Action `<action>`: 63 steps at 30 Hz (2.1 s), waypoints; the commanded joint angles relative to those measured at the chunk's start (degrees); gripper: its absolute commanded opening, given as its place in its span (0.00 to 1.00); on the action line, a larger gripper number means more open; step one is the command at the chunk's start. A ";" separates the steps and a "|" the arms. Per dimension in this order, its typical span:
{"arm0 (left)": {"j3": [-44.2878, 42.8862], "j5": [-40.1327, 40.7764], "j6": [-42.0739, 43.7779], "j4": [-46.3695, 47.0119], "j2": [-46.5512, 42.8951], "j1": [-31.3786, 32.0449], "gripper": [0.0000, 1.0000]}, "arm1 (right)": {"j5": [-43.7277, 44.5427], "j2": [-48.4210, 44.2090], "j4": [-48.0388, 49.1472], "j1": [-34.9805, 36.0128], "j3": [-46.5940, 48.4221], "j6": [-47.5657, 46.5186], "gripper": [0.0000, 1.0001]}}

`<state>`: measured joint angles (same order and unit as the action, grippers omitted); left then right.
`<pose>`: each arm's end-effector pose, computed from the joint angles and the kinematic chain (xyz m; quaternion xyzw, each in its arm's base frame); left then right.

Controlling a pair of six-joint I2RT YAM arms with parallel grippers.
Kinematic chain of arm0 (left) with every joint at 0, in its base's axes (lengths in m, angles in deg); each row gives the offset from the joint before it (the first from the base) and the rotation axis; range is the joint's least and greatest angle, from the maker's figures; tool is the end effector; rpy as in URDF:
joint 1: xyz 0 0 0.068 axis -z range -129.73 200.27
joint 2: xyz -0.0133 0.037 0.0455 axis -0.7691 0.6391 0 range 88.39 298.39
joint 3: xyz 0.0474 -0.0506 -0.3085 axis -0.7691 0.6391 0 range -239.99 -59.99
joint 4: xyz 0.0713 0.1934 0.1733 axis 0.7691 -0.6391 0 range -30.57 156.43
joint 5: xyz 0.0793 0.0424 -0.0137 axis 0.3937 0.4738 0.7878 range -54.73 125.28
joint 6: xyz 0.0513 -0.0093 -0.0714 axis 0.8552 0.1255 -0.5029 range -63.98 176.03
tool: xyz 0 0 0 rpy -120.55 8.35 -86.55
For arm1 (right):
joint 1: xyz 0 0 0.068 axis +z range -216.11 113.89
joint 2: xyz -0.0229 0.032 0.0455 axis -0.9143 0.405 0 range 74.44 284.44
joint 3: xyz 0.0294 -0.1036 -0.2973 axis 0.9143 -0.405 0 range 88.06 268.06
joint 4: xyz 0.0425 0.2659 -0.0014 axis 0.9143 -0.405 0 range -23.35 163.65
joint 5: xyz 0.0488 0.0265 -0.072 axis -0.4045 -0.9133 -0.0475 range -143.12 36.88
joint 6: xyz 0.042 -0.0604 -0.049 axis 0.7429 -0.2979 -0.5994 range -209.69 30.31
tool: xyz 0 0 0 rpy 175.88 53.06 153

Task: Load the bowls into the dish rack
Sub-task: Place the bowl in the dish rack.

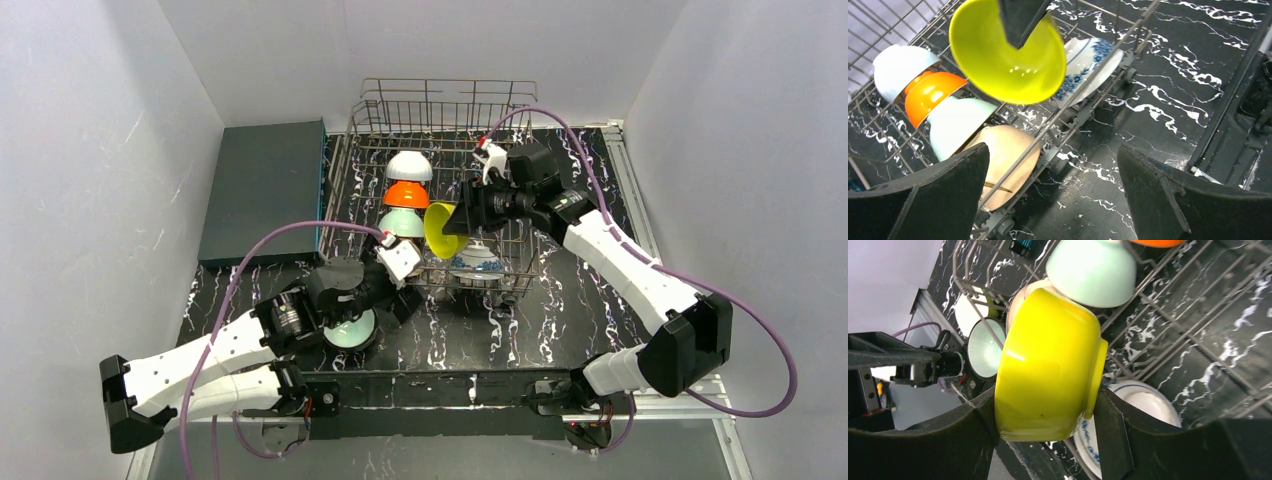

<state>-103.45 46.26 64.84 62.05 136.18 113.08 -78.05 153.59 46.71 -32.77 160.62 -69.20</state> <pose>0.1135 -0.1882 0.3600 0.3913 0.6489 -0.2296 0.6107 0.2672 0.2154 0.3668 -0.1977 0.8435 0.3786 0.3258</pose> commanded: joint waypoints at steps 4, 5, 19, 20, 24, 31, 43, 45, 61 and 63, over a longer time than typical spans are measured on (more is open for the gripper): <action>-5.45 -3.10 -4.98 -7.51 1.71 -7.59 0.98 | -1.54 -2.13 0.60 -4.45 4.50 -9.58 0.01; -6.08 -3.74 -5.64 -8.46 2.02 -8.93 0.98 | -1.01 -2.41 0.65 -4.70 4.64 -10.92 0.01; -14.53 -15.49 -13.09 -19.35 5.46 -35.06 0.98 | 7.67 -6.84 3.40 -4.89 2.95 -32.04 0.01; -14.40 -16.70 -13.80 -19.21 5.21 -37.20 0.98 | 7.73 -6.89 3.29 -4.89 2.94 -33.33 0.01; -13.00 -21.41 -15.35 -17.96 3.85 -46.21 0.98 | 8.09 -6.57 2.71 -4.95 3.03 -37.98 0.01; -10.16 -26.68 -16.69 -16.43 4.61 -55.74 0.98 | 6.66 -8.14 5.43 -4.95 0.17 -46.95 0.01; -3.81 -35.14 -20.77 -6.68 2.98 -58.84 0.98 | 5.34 -7.76 1.40 -5.51 -0.31 -63.30 0.01; -2.54 -36.27 -21.29 -5.42 2.08 -58.85 0.98 | 4.75 -6.99 -1.36 -5.53 0.46 -66.88 0.01; 3.09 -37.81 -23.41 -1.35 -3.09 -58.85 0.98 | -0.19 -0.73 -6.74 -5.65 3.48 -73.86 0.01; 2.93 -38.15 -23.20 -1.64 -2.76 -58.85 0.98 | 0.28 0.09 -7.89 -5.66 4.24 -74.60 0.01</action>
<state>-100.74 10.35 41.89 59.43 133.54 54.50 -76.48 152.81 39.15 -38.25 160.90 -140.91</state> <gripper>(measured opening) 0.981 0.676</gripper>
